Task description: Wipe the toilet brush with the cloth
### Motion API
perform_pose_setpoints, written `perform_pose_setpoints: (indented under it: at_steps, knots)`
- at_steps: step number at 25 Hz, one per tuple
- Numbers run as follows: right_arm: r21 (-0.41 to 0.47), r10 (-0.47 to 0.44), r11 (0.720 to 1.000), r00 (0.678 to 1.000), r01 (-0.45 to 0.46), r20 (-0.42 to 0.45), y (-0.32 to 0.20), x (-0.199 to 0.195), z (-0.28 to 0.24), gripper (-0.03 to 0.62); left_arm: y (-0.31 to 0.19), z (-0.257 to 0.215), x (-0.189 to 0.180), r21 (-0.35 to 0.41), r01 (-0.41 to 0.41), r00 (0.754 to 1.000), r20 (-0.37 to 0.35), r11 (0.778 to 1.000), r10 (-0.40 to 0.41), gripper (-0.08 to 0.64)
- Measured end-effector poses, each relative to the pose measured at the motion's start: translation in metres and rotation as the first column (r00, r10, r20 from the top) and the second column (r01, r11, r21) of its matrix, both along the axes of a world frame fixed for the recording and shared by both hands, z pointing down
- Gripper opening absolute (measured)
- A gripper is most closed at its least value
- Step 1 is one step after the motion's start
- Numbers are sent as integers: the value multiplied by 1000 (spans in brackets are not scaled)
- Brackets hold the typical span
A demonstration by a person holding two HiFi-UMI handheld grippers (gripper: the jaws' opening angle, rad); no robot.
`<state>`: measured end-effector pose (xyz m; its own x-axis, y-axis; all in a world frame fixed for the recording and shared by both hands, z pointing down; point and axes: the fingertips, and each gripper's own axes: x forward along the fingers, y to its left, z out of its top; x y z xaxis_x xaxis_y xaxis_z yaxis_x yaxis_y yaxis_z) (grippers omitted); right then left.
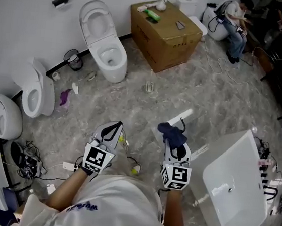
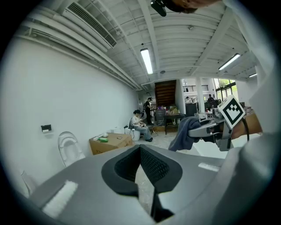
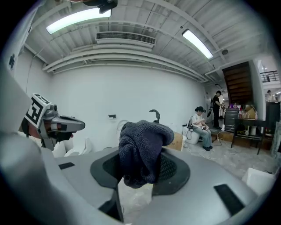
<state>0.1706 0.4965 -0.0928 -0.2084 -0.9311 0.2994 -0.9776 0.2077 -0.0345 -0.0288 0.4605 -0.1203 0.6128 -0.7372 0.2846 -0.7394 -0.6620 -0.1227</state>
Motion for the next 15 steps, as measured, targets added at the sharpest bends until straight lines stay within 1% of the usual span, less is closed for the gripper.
perform_pose_setpoints:
  at_steps: [4,8,10,13,15]
  knots:
    - [-42,59,997,998,-58,8,16,28,18,153,-7,8,3,-3,7,1000,20,1000,-6,2]
    - [-63,130,990,991,-129,10,10,43,19,153,-31,5,-8,10,58,998,-24,998,-58,2]
    - [-79,135,988,991,-134,4,-1,41,21,153,-45,11,-14,-4,66,997,-26,998,-66,2]
    - [-105,107,989,994,-107,-7,-24,26,32,153,-70,27,-23,-32,67,998,-14,997,-68,2]
    - [-121,100,987,995,-102,-20,-45,24,35,153,-91,32,-23,-37,72,997,-20,997,-73,2]
